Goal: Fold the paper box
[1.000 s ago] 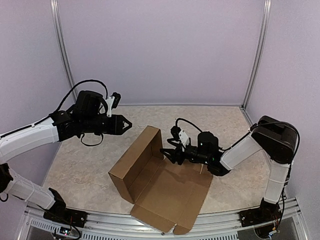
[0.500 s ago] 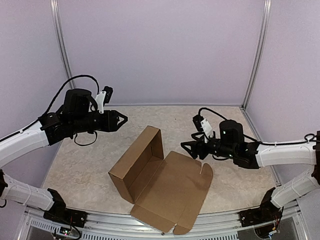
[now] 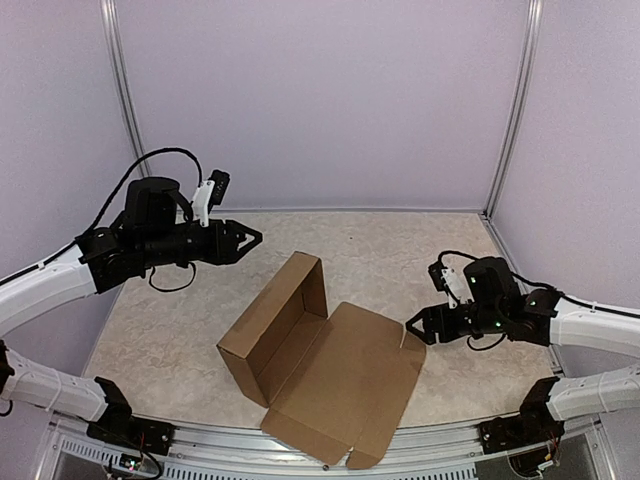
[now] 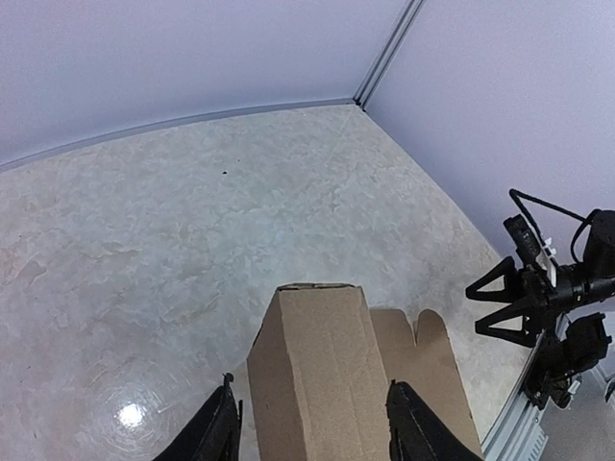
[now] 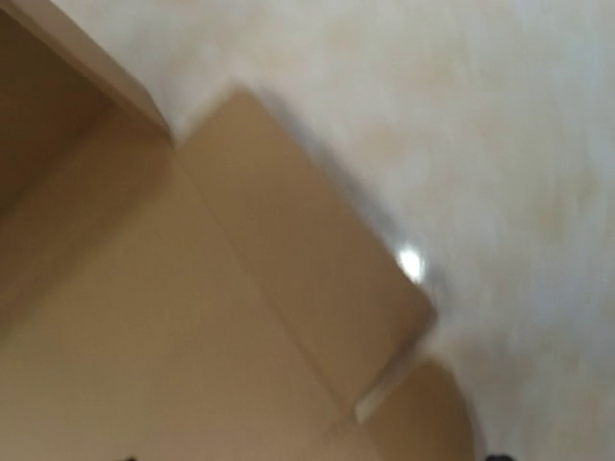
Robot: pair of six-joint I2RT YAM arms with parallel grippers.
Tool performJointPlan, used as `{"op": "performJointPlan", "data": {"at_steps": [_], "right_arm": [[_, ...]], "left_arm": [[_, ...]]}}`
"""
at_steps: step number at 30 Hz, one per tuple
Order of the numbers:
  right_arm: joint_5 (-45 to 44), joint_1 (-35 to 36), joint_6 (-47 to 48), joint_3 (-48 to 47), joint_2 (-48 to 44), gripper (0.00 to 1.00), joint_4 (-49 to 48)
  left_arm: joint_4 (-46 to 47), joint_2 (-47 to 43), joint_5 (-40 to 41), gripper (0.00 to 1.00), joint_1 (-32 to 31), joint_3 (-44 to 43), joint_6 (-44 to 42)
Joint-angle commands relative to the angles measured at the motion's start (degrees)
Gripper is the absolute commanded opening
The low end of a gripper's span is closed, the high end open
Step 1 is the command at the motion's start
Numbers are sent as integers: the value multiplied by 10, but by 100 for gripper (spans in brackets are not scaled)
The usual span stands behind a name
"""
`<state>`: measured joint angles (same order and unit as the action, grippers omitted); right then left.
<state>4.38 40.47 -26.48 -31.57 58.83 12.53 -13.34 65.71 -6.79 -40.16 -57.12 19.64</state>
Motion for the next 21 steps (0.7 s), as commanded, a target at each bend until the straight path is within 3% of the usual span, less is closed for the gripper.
{"op": "performJointPlan", "data": {"at_steps": [1,9,21], "right_arm": [[58,-30,-66,35,-6,76,49],[152,-85,-119,96,42,75,-26],[210,-88,-182,153,87,69,-146]], "left_arm": [[12,18,-38,51,-4,1,-5],[19,39,-71,52,-6,5,6],[12,82,-73,51,-18,6,15]]}}
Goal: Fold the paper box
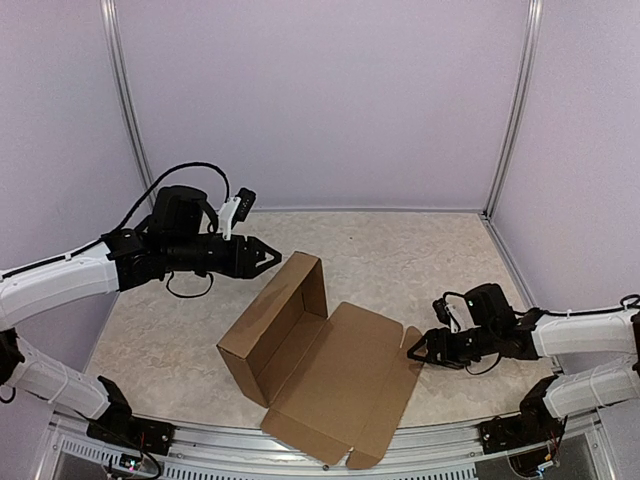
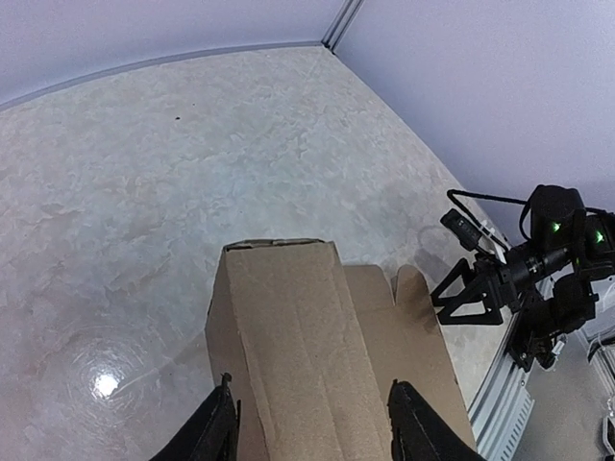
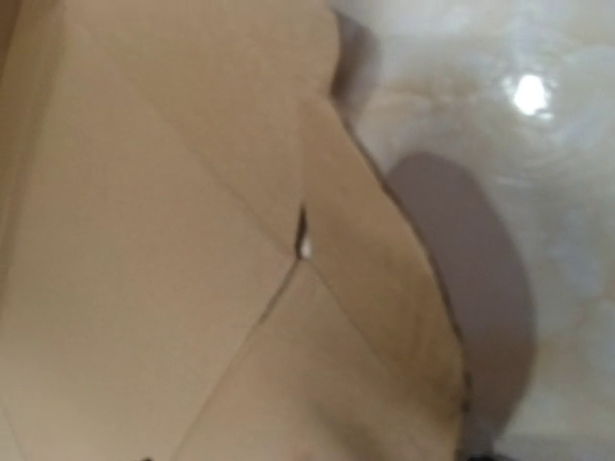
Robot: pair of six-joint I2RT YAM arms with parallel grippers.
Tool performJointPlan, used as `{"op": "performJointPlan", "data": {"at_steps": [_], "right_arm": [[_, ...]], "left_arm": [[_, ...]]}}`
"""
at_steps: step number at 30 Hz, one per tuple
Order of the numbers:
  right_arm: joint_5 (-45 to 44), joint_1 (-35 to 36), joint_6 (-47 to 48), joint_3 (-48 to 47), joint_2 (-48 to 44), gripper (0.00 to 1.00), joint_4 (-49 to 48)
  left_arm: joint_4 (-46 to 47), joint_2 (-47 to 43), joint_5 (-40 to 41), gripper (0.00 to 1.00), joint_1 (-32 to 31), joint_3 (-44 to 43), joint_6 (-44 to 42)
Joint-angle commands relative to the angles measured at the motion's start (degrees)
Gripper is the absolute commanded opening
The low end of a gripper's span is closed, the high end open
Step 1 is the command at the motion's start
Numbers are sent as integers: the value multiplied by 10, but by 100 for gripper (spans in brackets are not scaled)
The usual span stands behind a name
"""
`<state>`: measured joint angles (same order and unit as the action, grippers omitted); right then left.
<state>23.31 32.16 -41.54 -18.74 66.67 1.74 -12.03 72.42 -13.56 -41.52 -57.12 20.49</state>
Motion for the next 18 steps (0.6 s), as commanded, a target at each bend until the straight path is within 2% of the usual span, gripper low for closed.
{"op": "performJointPlan", "data": {"at_steps": [1,6,18], "right_arm": [[22,-5,-36,30,6,69,-45],[28,-4,-60,50,-12,68,-82],[51,-5,-133,111,-52,66,-241]], "left_arm": [[0,18,-4,51,-4,8,8],[6,27,2,50,-4,21,15],[21,30,4,47,-1,52,26]]}}
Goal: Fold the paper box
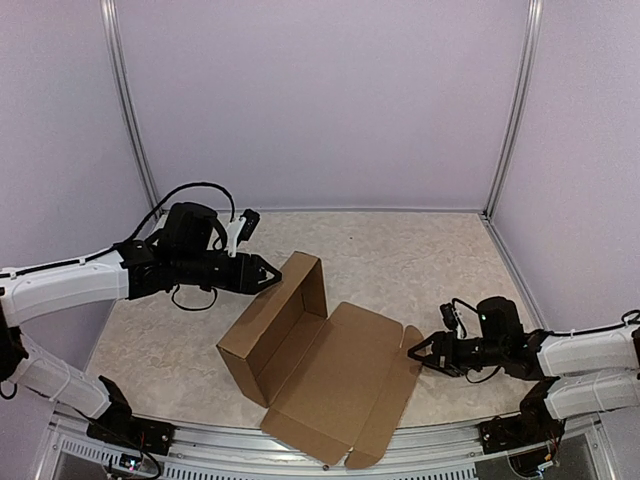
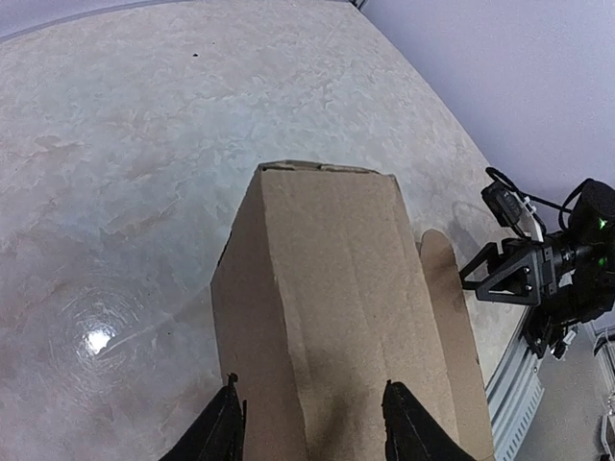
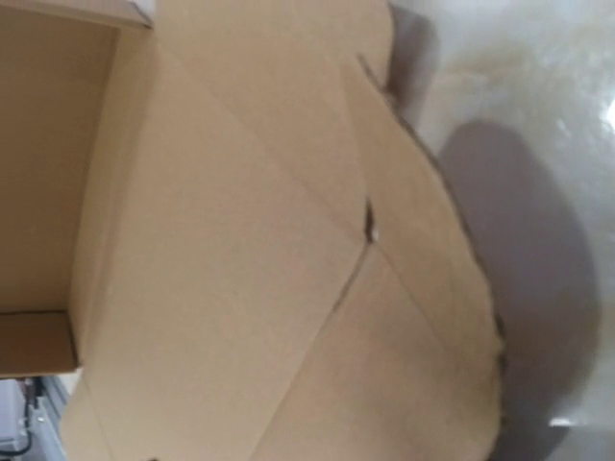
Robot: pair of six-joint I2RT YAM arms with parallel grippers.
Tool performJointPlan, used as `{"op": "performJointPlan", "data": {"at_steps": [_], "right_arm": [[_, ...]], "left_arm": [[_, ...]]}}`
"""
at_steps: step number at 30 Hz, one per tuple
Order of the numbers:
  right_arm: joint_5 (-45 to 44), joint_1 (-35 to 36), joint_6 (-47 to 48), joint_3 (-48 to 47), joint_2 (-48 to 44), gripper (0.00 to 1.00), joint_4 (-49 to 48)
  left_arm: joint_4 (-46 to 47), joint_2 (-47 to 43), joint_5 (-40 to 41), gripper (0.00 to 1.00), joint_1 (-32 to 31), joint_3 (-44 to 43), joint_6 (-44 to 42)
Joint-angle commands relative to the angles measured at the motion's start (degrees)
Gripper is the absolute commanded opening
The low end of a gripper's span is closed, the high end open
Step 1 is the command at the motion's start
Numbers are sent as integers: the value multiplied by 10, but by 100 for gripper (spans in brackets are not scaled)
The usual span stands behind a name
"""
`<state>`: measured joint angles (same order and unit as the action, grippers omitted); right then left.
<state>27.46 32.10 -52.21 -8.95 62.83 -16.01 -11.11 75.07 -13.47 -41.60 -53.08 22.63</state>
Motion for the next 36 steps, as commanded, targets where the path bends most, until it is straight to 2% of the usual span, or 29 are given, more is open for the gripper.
{"op": "performJointPlan", "data": {"at_steps": [1,14,21,28,32,36], "right_arm": [[10,-4,-32,16,-14,66,-77],[5,-3,-73,24,17,64,-191],[-19,8,-63,3,63,57,-173],[-32,19,-77,-1,123,54,-220],[-29,23,-91,1,167,51,-267],[-19,28,-103,0,202,42,-322]], "left_arm": [[12,3,4,47,0,13,5],[25,2,2,47,4,33,15],[28,0,2,47,4,39,17],[39,4,-3,47,4,45,20],[41,3,-4,46,4,47,21],[42,3,-6,46,5,47,22]]}}
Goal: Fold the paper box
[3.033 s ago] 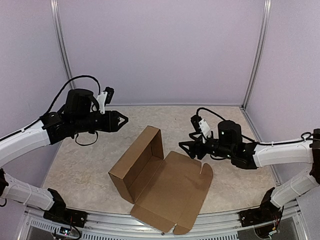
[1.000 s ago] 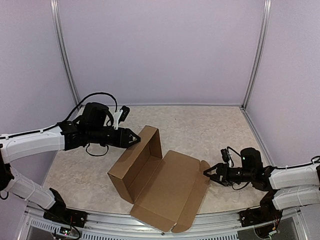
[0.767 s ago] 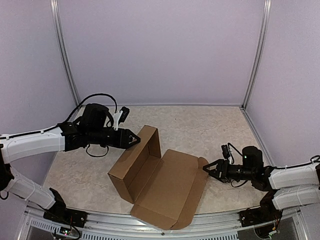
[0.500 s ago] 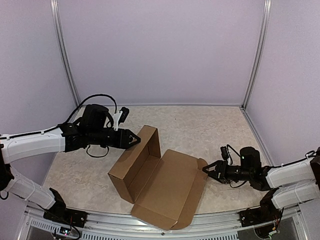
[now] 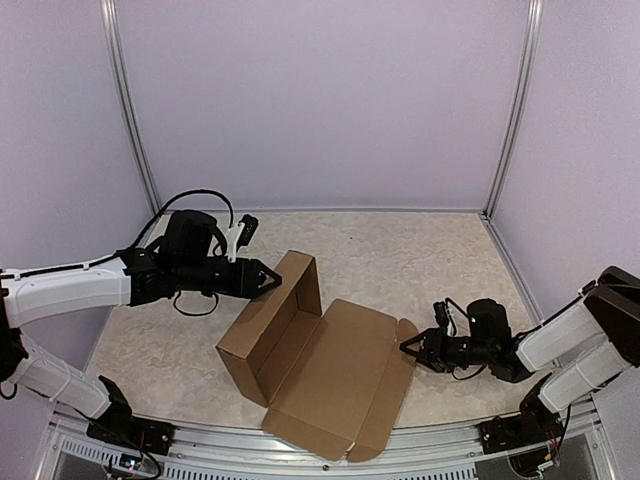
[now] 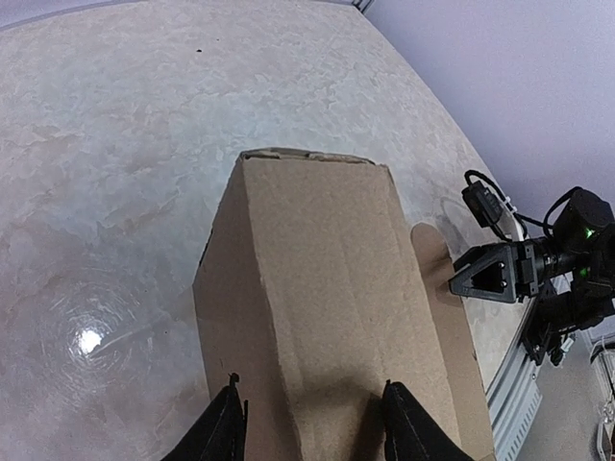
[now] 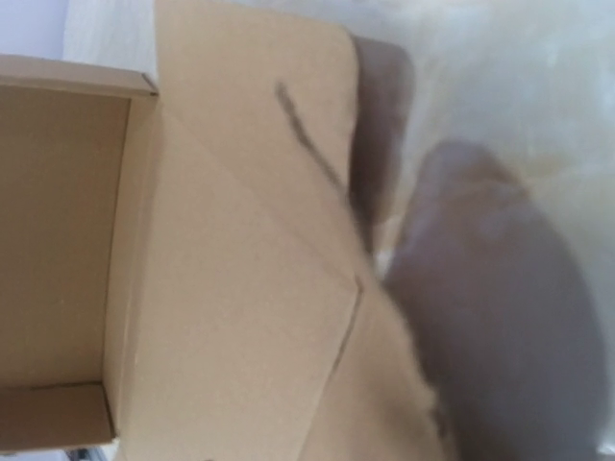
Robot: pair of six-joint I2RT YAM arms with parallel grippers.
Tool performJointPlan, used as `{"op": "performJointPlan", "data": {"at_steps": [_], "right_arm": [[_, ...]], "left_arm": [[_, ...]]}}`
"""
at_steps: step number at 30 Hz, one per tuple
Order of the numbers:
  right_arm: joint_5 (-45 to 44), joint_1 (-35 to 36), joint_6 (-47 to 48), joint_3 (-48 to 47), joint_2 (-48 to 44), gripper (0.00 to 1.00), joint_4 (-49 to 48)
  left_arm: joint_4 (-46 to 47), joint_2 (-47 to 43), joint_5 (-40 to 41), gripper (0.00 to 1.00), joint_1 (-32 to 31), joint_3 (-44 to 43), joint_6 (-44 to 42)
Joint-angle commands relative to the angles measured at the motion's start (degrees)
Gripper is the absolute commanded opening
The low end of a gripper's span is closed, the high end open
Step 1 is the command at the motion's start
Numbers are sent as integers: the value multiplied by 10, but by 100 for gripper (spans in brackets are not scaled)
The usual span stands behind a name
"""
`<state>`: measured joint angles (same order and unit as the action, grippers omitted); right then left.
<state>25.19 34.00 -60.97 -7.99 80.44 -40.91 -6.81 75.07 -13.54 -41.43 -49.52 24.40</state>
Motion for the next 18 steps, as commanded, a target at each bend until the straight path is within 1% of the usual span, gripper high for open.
{"op": "performJointPlan", "data": {"at_steps": [1,5,8,12,14,18], "right_arm": [[7,10,-18,-10,31,39,-82],[14,12,-18,-16,36,24,-92],[16,14,-12,-22,23,17,-81],[16,13,11,-39,-11,7,-33],[14,13,27,-53,-29,0,7],[9,13,75,-97,-65,0,109]], "left_arm": [[-2,3,-5,46,3,12,4],[-2,0,-5,46,3,11,2],[-3,-4,-4,46,5,10,1],[-6,-13,-2,46,6,9,0],[-9,-18,-2,47,7,9,-1],[-21,-38,3,47,8,4,-8]]}}
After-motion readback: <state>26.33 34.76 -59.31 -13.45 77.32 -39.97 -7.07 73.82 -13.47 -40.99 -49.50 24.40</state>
